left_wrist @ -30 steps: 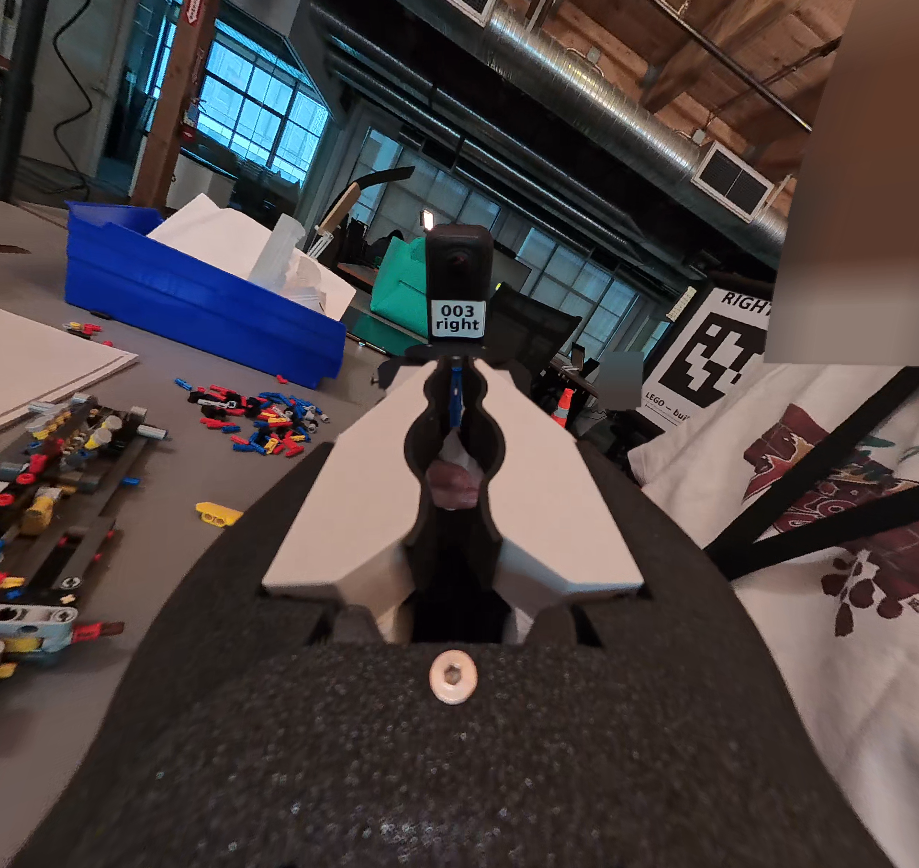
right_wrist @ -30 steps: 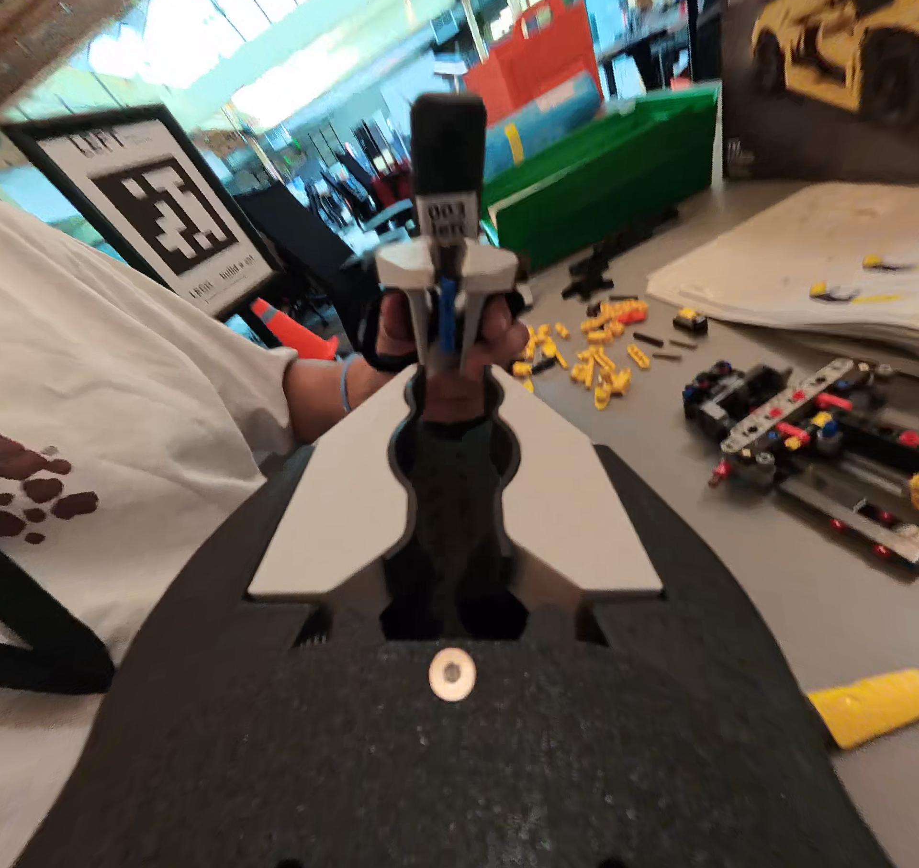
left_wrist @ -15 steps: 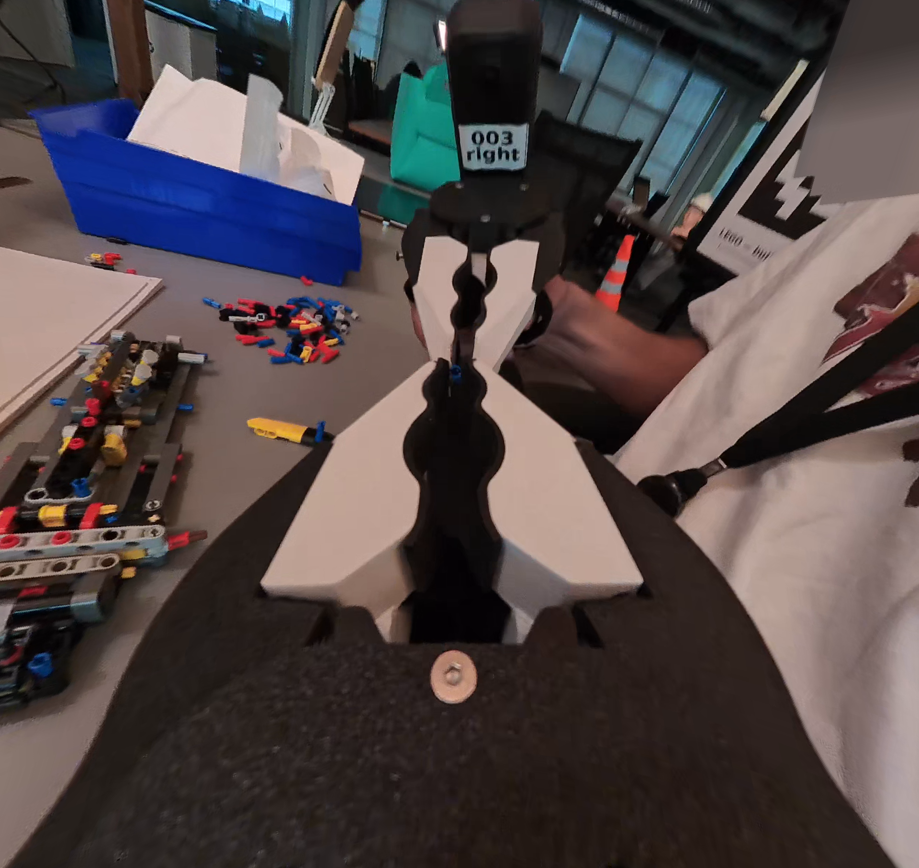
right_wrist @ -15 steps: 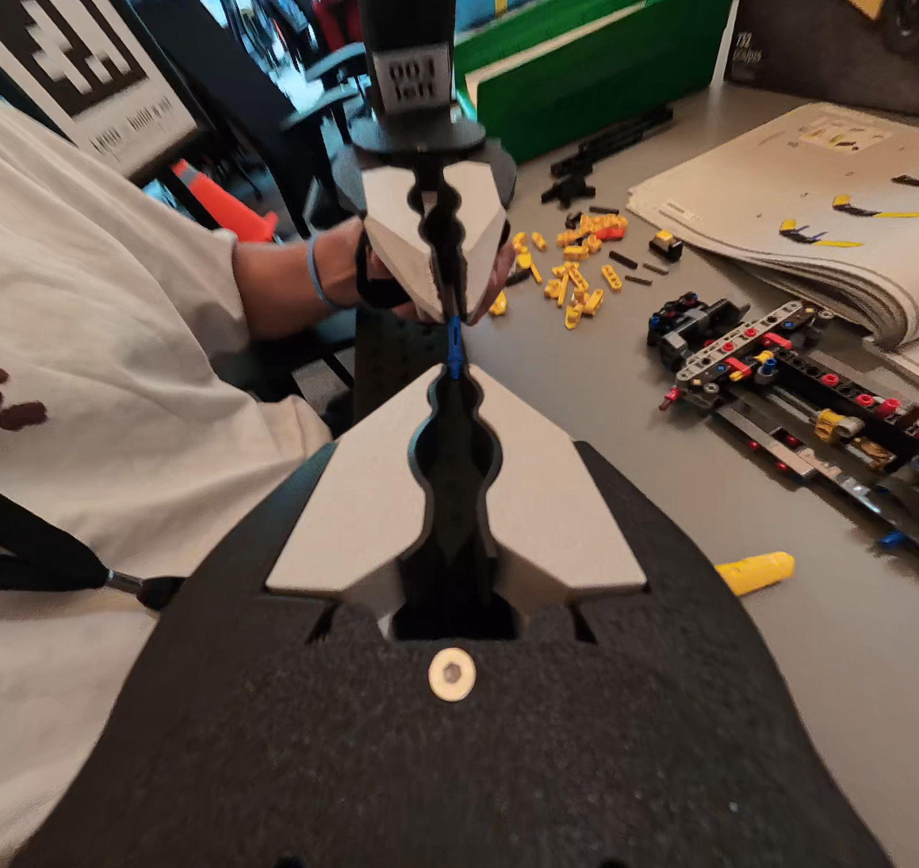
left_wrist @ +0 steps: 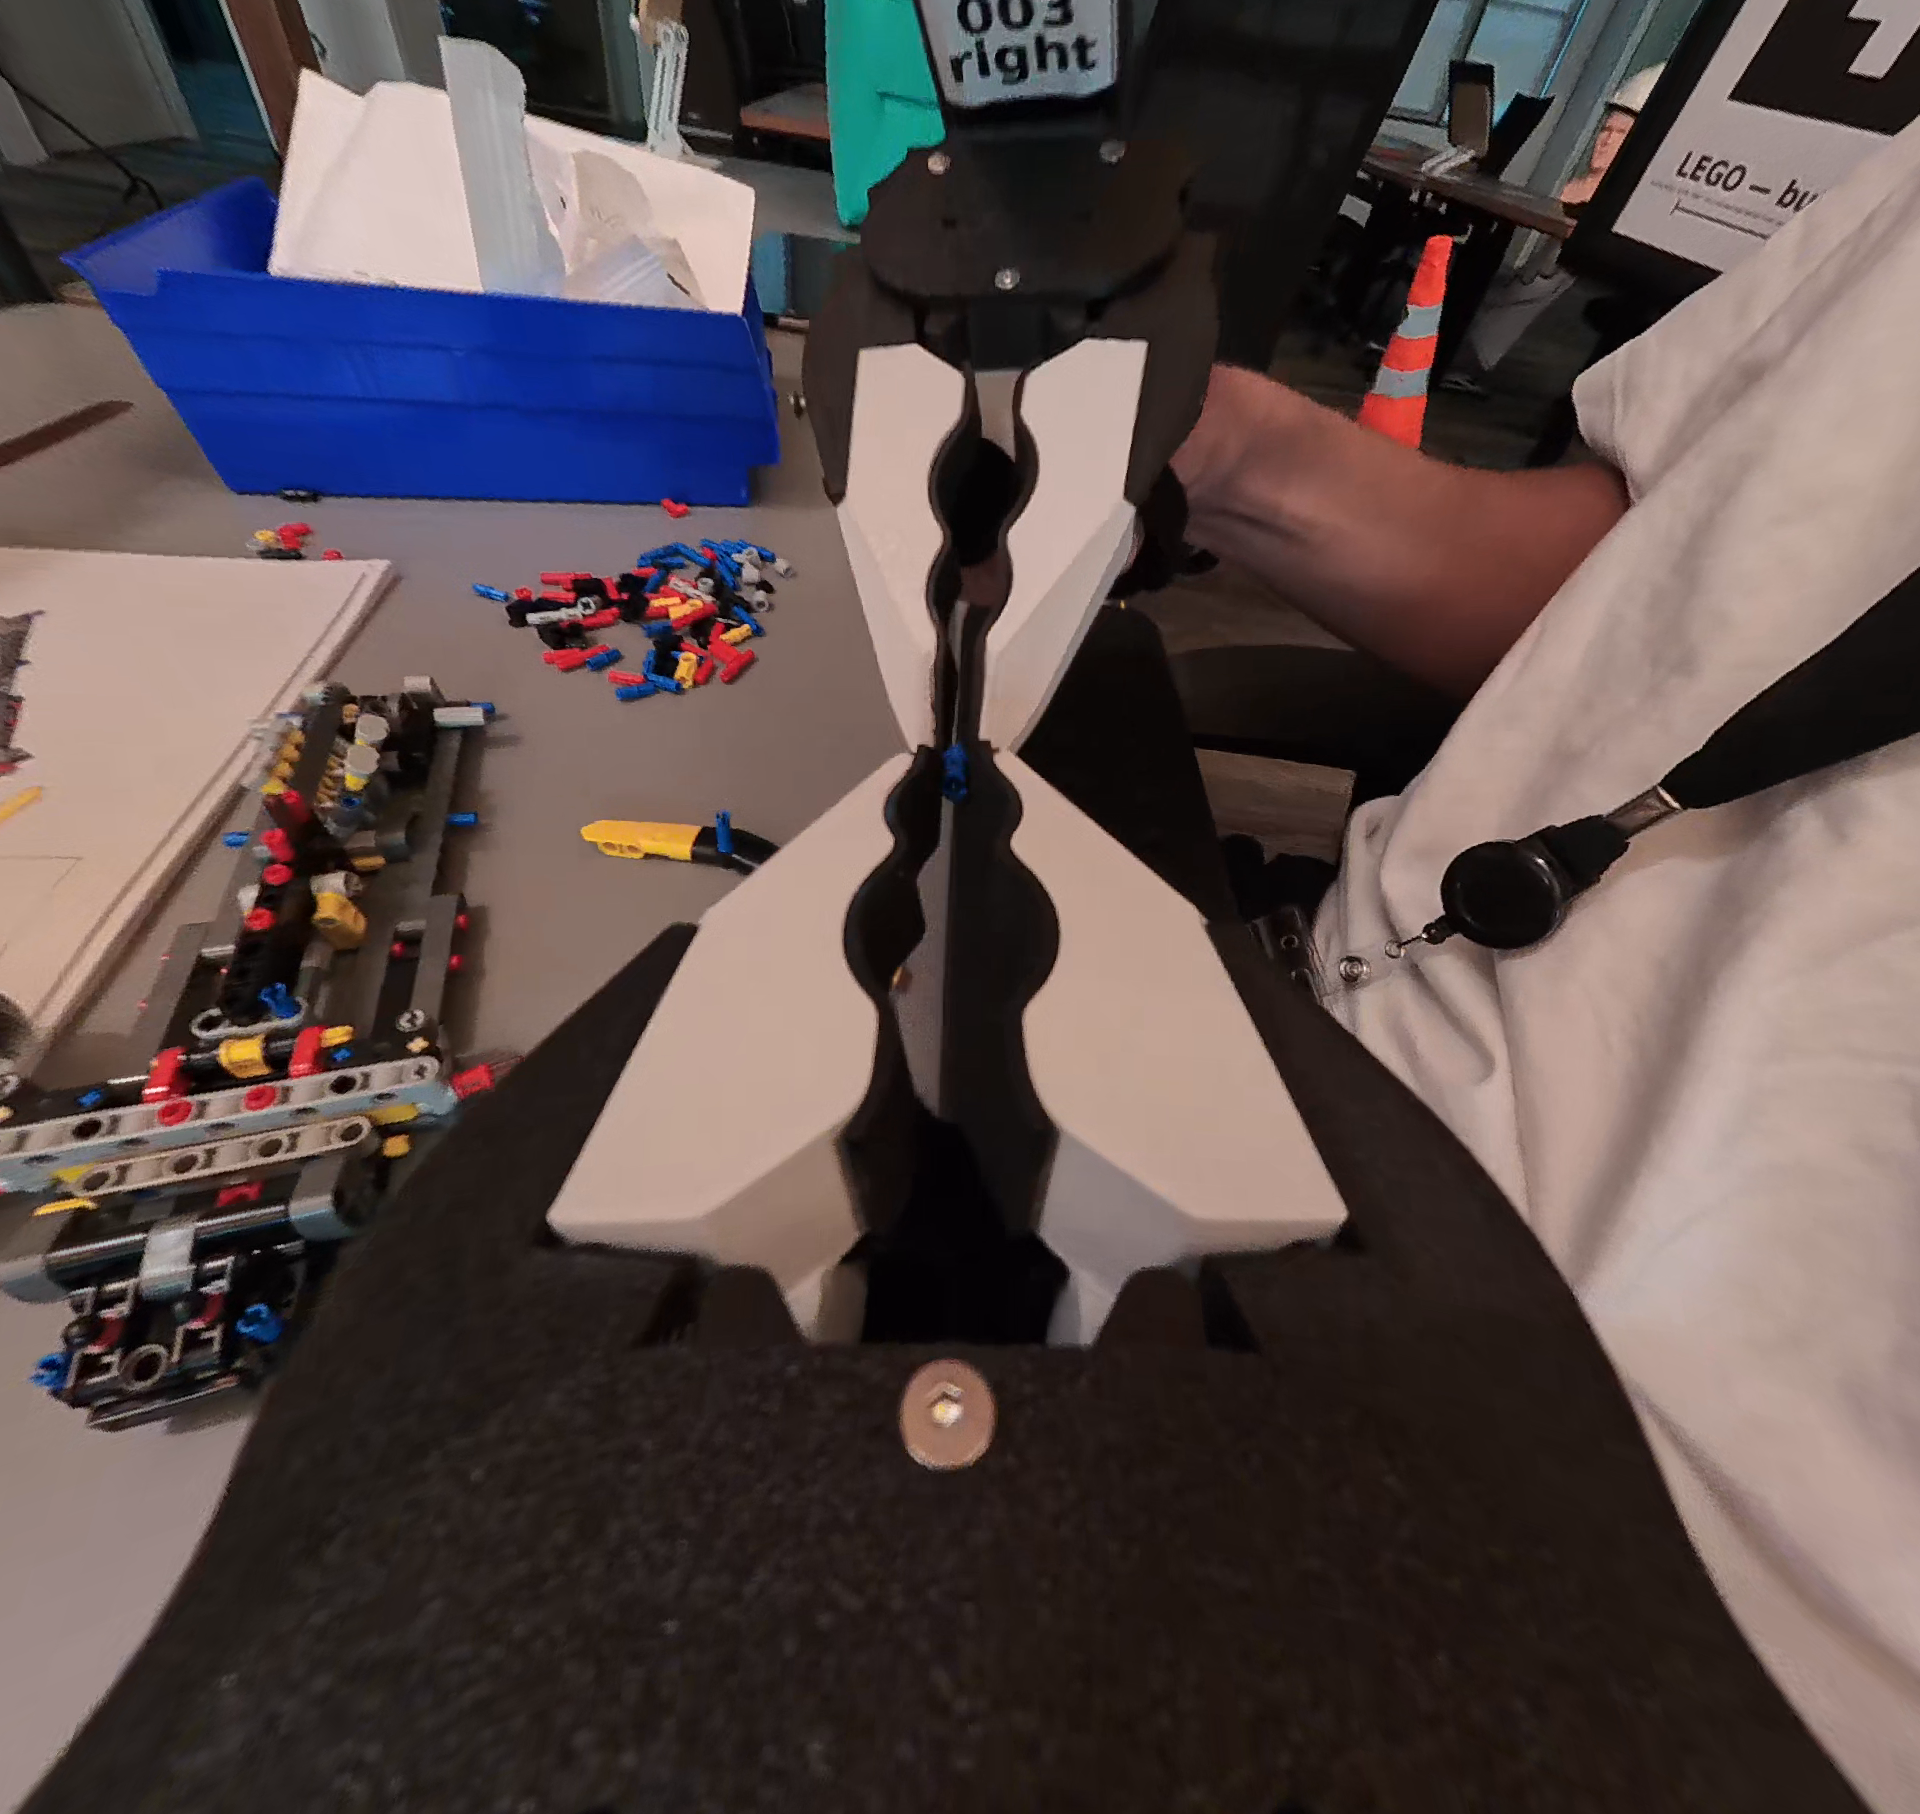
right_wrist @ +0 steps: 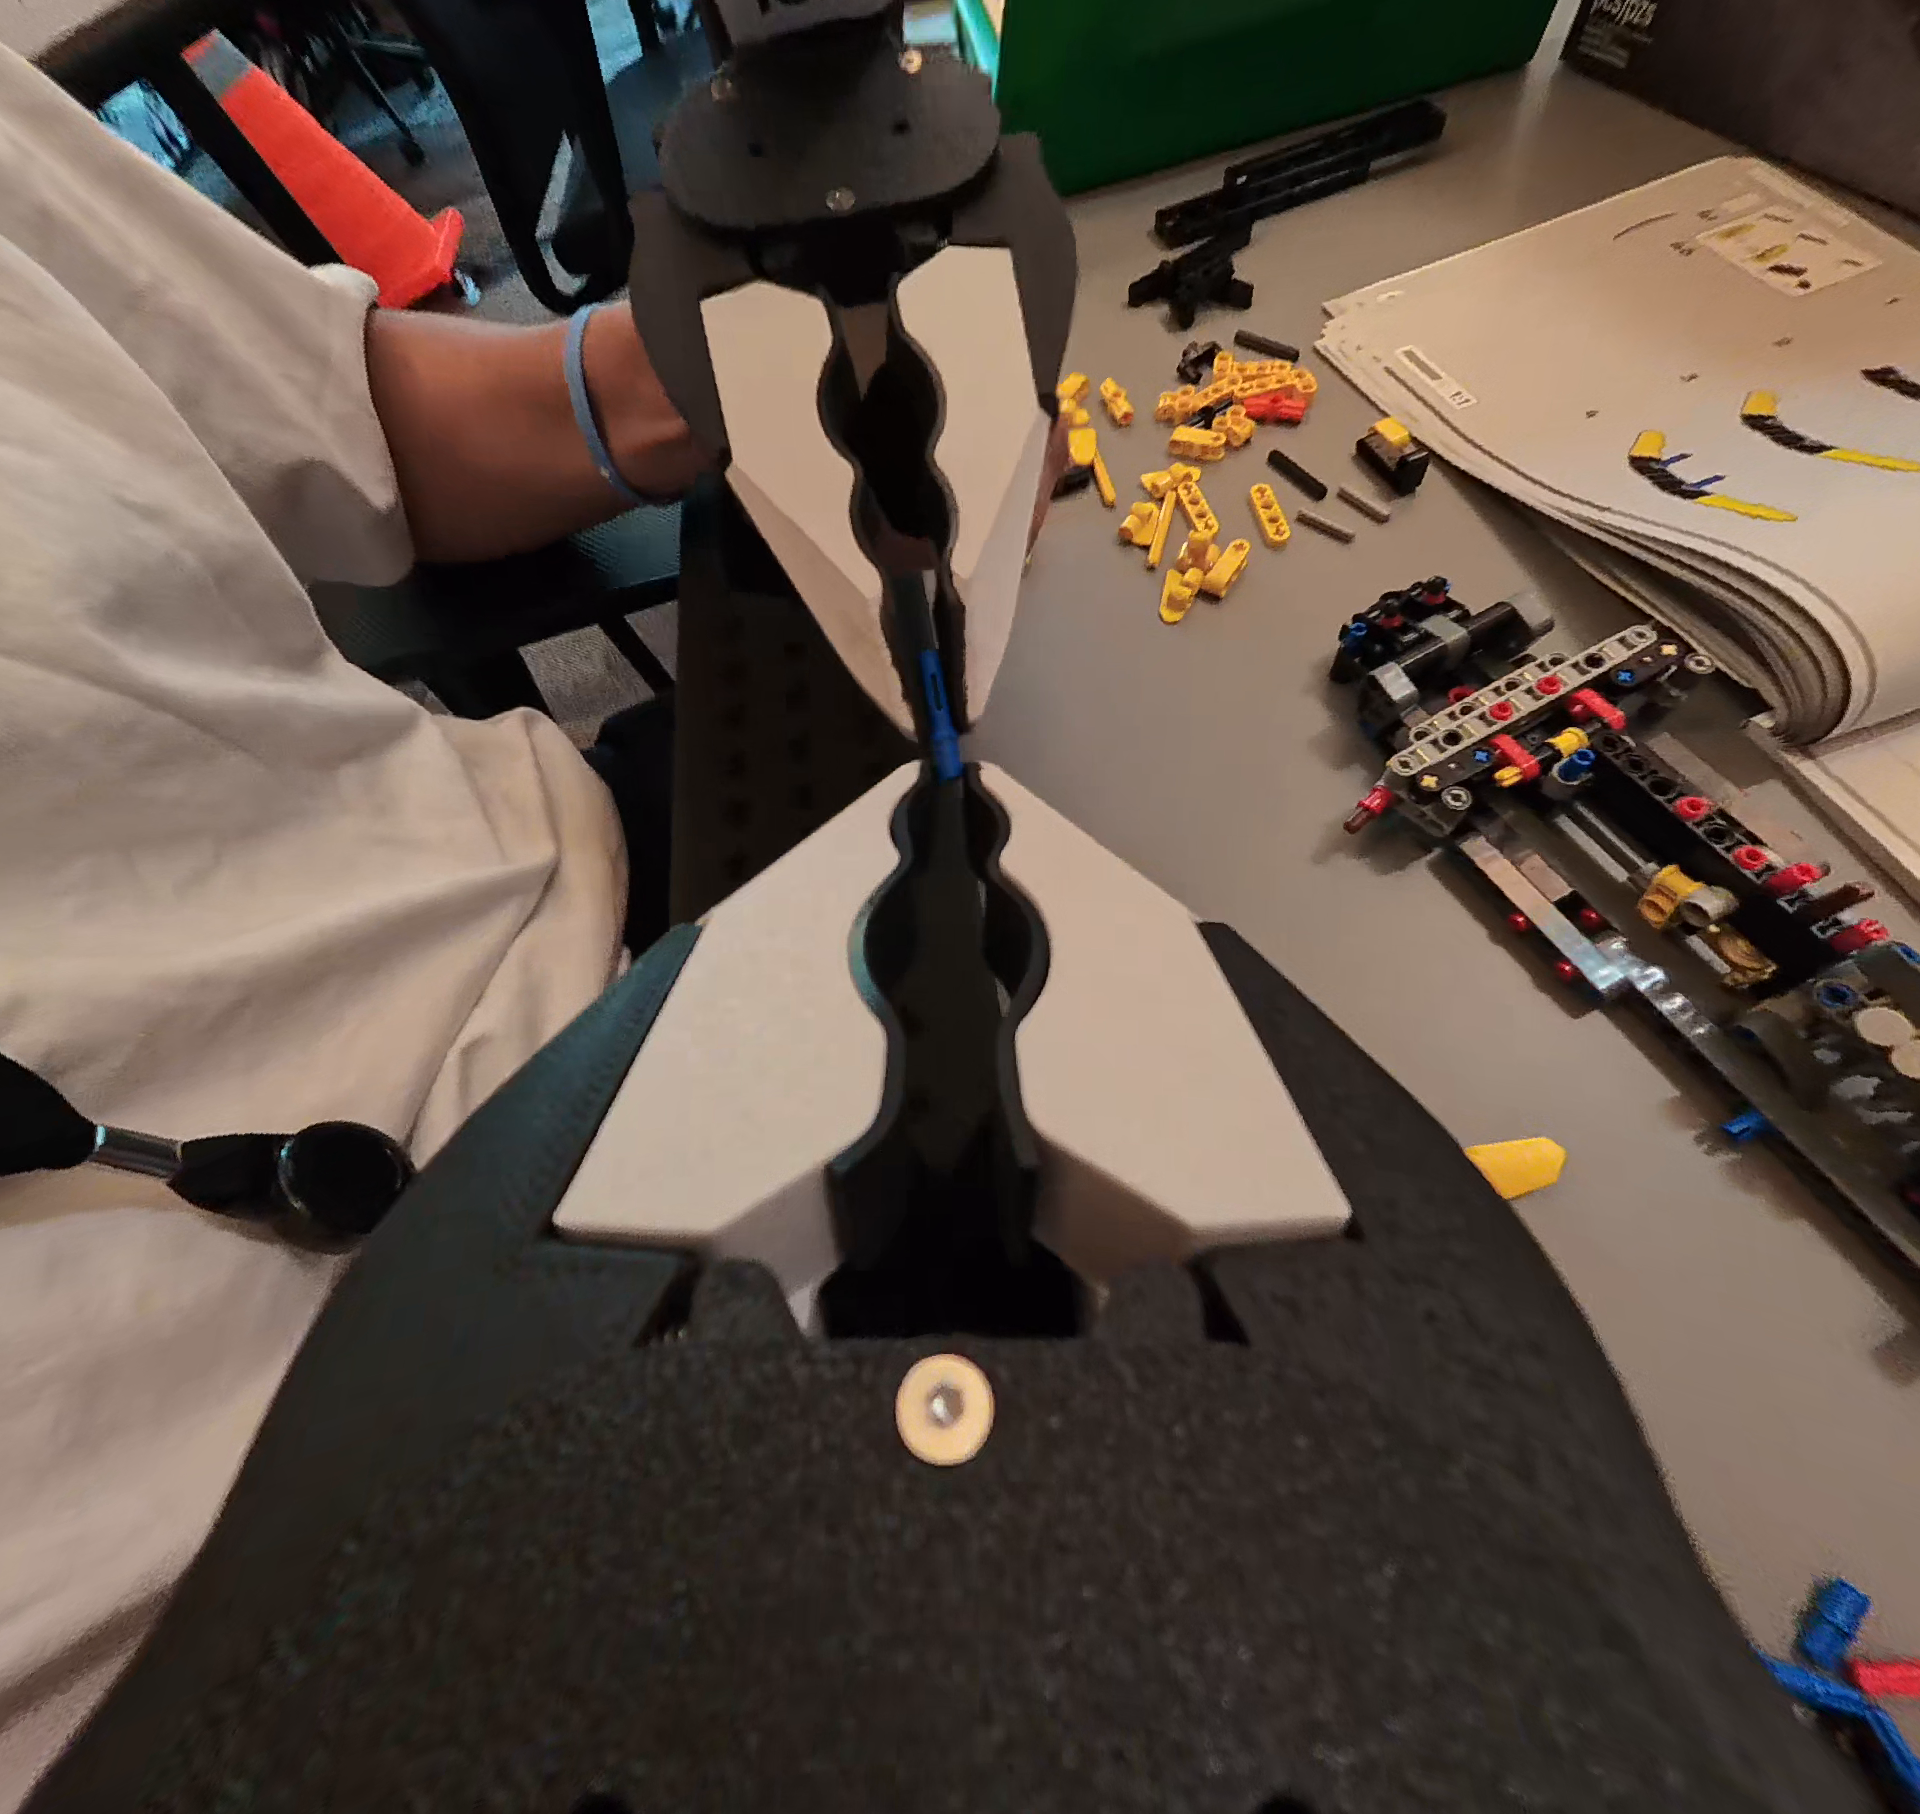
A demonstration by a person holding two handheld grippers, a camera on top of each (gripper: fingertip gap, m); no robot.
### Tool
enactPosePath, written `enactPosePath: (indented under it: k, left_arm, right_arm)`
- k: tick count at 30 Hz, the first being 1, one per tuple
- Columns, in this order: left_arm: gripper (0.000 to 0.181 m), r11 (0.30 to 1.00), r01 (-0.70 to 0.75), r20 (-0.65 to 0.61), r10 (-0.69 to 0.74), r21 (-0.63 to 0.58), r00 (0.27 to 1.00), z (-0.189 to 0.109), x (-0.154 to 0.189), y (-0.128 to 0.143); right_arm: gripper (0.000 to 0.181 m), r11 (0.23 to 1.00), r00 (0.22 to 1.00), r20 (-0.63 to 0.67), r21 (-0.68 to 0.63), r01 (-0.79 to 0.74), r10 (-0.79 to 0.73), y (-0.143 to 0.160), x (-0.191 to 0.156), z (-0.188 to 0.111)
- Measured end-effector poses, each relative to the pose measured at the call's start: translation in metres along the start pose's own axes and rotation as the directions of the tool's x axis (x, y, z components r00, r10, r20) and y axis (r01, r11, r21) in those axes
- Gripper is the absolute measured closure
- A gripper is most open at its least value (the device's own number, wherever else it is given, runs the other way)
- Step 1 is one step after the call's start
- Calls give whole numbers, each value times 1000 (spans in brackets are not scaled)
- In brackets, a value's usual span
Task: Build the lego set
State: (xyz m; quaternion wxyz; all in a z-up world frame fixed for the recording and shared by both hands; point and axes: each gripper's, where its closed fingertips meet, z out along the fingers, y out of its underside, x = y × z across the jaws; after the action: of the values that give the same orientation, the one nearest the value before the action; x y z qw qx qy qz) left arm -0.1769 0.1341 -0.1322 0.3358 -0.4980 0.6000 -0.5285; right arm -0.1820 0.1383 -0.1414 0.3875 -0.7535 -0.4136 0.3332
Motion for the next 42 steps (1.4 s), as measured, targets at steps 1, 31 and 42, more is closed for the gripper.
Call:
enactPosePath:
  k: [1,31,42]
  left_arm:
    - [178,1000,-9,6,9,19,1000,-2,-1,-2]
    - [178,828,376,333,-246,-415,910,81,-108,81]
    - [178,845,370,322,-252,-386,912,83,-106,84]
  right_arm:
    - [178,1000,1000,3,25,-9,9,-2,1,-3]
    - [140,954,930,-278,-108,-279,241,108,111,-23]
    - [160,881,904,-108,-203,-427,413,102,133,-16]
